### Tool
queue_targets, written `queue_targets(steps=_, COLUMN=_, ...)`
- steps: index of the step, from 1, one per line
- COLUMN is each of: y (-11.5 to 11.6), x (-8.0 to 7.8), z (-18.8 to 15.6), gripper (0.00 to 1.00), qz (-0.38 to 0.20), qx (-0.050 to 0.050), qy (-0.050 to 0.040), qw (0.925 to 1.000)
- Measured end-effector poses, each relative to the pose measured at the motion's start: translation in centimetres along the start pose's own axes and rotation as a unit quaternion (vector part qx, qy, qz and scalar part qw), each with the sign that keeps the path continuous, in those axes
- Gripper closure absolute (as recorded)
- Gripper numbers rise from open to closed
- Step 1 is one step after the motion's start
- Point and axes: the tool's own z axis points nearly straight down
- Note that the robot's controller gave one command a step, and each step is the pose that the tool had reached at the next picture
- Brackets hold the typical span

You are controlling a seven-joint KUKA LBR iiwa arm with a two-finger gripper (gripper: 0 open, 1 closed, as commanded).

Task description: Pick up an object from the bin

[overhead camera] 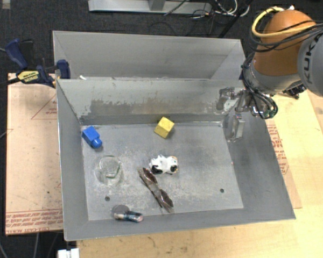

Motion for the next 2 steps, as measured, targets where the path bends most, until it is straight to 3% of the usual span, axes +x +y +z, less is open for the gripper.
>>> queue_targets(steps=1, y=0.0, x=-0.1, z=-0.5, gripper=0.00, qz=-0.001, qx=0.000, qy=-0.0036, qw=1.0000)
queue_targets(steps=2, y=3.9, x=1.8, z=5.5, gripper=0.00, qz=-0.070, qx=0.001, qy=-0.0044, qw=0.9976)
